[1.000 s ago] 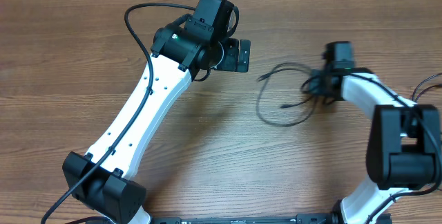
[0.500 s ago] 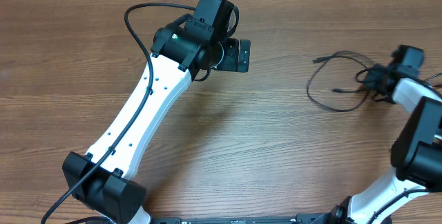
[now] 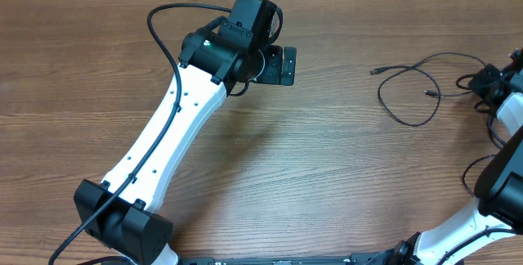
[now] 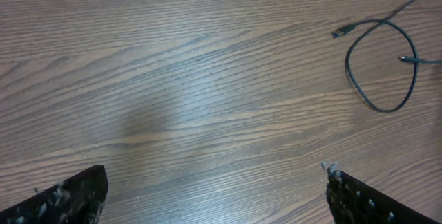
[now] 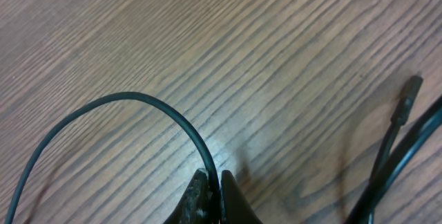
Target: Untangle cables
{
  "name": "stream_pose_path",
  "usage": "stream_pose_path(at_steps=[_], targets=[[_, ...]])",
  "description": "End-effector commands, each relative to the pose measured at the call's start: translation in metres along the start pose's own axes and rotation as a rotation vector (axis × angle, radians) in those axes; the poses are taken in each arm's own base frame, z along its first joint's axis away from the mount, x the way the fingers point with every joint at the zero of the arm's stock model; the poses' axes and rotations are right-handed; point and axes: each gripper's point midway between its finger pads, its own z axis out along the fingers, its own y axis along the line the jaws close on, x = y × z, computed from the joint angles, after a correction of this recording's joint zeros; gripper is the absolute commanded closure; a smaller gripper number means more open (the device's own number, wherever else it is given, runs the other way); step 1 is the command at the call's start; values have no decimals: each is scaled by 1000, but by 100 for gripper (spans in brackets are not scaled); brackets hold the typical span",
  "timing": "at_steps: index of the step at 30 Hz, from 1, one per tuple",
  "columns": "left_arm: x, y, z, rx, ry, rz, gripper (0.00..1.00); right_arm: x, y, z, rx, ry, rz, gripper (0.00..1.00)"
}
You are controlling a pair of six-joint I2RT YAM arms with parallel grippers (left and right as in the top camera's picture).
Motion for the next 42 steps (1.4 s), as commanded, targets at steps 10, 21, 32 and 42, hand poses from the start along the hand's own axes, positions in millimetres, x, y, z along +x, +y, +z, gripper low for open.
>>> stream_pose_path(at_steps=[10, 21, 32, 42], targets=[[-5, -6, -11, 23, -25, -10, 1, -162, 46, -88, -78, -253, -22, 96], [-5, -6, -11, 23, -25, -10, 1, -321, 52, -281, -27, -772, 32, 96], [-5, -6, -11, 23, -25, -9, 1, -309, 41, -289, -13, -685, 26, 96], [-5, -6, -11, 23, -25, -9, 1, -195, 86, -226, -278, -138, -29, 12]])
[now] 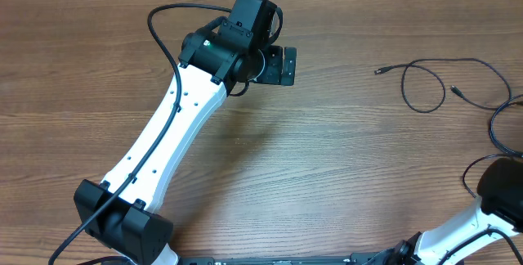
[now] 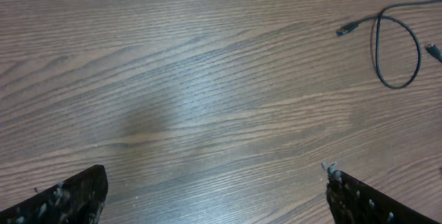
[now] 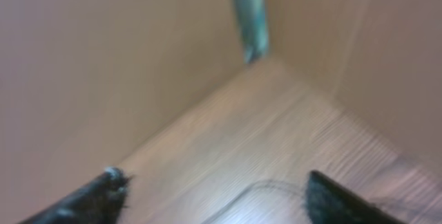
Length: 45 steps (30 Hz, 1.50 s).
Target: Untangle cables
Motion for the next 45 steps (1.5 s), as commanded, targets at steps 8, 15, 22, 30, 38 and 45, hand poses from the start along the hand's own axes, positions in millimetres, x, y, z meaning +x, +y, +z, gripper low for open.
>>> stream_pose_path(at_steps=[8, 15, 22, 30, 38, 45], targets=[[-5, -5, -11, 19, -26, -9, 1, 85, 56, 9, -158, 325, -15, 0], [-5, -5, -11, 19, -26, -9, 1, 145, 79, 16, -143, 507, -62, 0], [-5, -5, -11, 20, -26, -9, 0, 231, 70, 36, -76, 751, -75, 0], [-5, -5, -11, 19, -26, -10, 0, 300, 39, 56, 65, 882, -76, 0], [-5, -5, -11, 19, -26, -9, 0, 370, 34, 66, 117, 965, -101, 0], [-5, -5, -11, 20, -26, -9, 1, 417, 21, 72, 167, 990, -77, 0]])
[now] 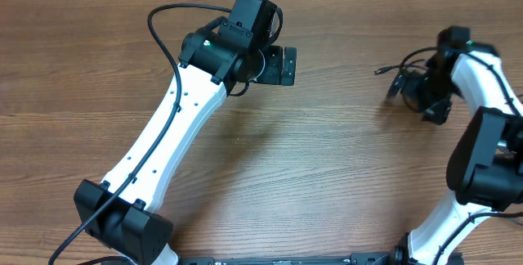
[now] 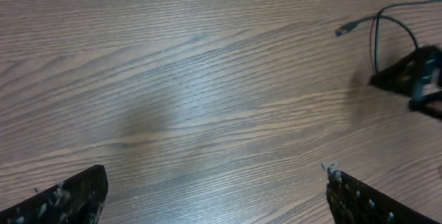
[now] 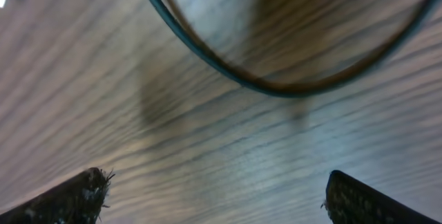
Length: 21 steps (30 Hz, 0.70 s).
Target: Untangle cables
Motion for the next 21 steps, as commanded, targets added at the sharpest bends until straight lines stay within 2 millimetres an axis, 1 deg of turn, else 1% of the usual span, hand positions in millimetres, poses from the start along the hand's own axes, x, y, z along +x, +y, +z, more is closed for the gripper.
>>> stream_pose_path(at_steps=[1, 4, 8, 10, 15, 21], targets=[[-5, -5, -11, 16, -27, -9, 0, 6, -14, 13, 56, 2, 53, 0], [-5, -5, -11, 16, -27, -9, 0, 5, -21, 16, 96, -12, 52, 0], [-5, -5, -11, 16, -27, -9, 1, 0, -33, 14, 168, -43, 49, 0], [-5, -5, -11, 16, -27, -9, 1, -2, -36, 14, 183, -53, 45, 0], [-5, -5, -11, 16, -27, -9, 0, -5, -30, 21, 170, -81, 32, 0], [-5, -5, -11, 16, -27, -9, 0, 1, -22, 32, 168, -87, 2, 0]])
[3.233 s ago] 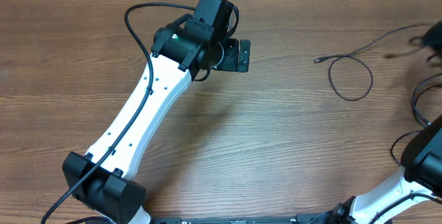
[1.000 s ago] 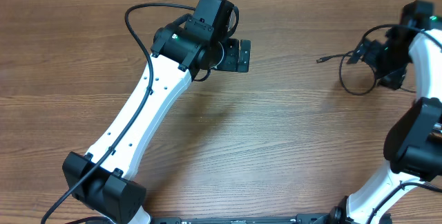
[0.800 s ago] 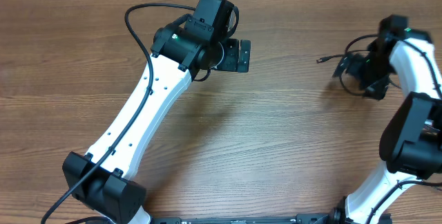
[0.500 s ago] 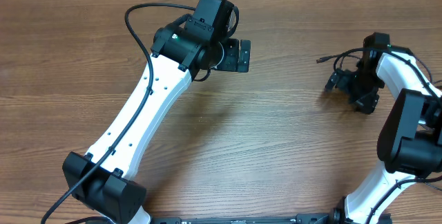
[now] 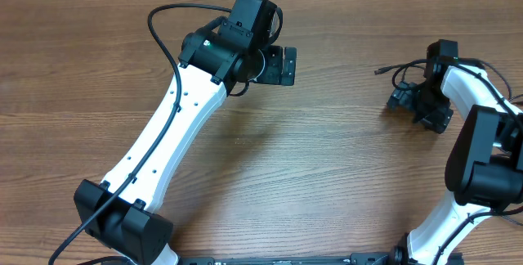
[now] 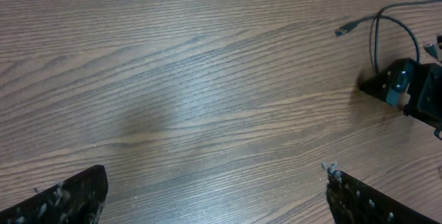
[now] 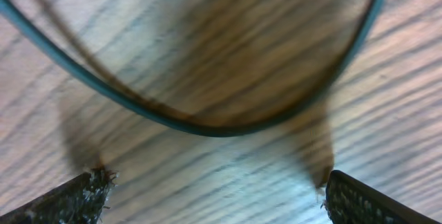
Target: Untangle cables
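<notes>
A thin dark cable [image 5: 406, 67] lies at the table's right, its plug end [image 5: 377, 71] pointing left. In the left wrist view the cable [image 6: 376, 27] curls at the upper right. My right gripper [image 5: 418, 108] sits open, low over the cable's loop. Its wrist view shows the loop [image 7: 207, 128] curving just ahead of the wide-apart fingers [image 7: 83, 193], nothing between them [image 7: 214, 182]. My left gripper [image 5: 286, 66] hovers open at the table's middle back, far from the cable, over bare wood [image 6: 214, 175].
The wooden table [image 5: 327, 175] carries only the cable. More cable trails toward the right edge [image 5: 494, 73] beside the right arm. The left arm's white links [image 5: 176, 134] stretch across the left half of the table.
My right gripper, still open, has come a little lower and nearer the cable loop, which now fills more of its wrist view. The left arm has not moved.
At first my right gripper was shut on the cable at the table's far right, with a wide loop lying leftward. Then it was open and out of the overhead view, the loop smaller and shifted right. Later it stood open above that loop, and now sits lower over it.
</notes>
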{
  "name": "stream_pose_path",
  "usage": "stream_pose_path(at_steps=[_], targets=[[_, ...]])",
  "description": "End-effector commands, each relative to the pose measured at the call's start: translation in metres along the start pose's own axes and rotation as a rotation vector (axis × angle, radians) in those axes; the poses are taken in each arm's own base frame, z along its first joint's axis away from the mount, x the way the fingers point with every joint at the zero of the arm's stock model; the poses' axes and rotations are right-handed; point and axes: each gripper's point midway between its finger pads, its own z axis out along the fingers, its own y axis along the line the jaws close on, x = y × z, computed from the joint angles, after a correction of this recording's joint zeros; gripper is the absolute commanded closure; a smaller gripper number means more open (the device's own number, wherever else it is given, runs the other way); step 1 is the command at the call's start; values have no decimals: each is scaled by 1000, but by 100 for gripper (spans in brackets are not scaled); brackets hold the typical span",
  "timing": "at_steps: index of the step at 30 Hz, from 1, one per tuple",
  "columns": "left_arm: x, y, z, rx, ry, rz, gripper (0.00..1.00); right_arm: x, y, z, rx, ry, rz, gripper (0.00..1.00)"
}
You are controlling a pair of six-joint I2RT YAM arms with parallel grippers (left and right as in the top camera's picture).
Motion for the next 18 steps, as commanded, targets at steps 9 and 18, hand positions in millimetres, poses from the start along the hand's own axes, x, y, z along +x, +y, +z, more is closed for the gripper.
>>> stream_pose_path(at_steps=[9, 18], targets=[[-5, -5, -11, 16, -28, -9, 0, 15, 2, 19, 20, 4, -21, 0], [-5, -5, -11, 17, -28, -9, 0, -6, 10, 18, -15, -82, -16, 4]])
